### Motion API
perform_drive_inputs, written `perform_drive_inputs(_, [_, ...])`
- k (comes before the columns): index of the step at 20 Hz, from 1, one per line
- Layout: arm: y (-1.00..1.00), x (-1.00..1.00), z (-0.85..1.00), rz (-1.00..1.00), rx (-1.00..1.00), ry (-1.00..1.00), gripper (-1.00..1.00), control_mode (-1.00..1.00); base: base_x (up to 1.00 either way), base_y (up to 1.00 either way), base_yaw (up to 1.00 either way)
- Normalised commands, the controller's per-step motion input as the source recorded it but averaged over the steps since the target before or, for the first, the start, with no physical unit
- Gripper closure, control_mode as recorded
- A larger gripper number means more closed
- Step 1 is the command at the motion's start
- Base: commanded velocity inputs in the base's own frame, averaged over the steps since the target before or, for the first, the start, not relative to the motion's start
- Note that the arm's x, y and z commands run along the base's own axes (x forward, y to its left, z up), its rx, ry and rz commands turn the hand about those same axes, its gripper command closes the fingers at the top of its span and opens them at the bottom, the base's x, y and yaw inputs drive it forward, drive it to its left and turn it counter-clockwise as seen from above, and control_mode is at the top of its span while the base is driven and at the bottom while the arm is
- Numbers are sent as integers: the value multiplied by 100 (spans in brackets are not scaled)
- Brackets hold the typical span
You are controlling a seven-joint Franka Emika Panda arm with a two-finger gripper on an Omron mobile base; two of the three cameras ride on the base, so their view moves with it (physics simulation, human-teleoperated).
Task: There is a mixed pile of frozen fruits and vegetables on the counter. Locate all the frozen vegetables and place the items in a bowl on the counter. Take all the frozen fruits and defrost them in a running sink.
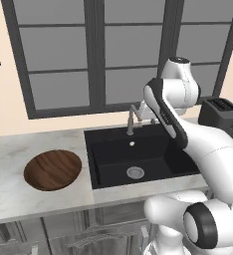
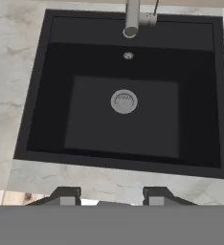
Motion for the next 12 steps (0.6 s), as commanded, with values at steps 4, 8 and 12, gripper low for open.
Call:
perform_drive_inputs(4, [-5, 0, -2, 0, -6, 0, -100, -100, 0, 0, 0])
perform_drive_inputs(8, [-18, 0, -4, 0, -10, -1, -100, -100, 0, 0, 0])
perform_drive_inputs(12, [-28, 1, 0, 0, -6, 0, -100, -100, 0, 0, 0])
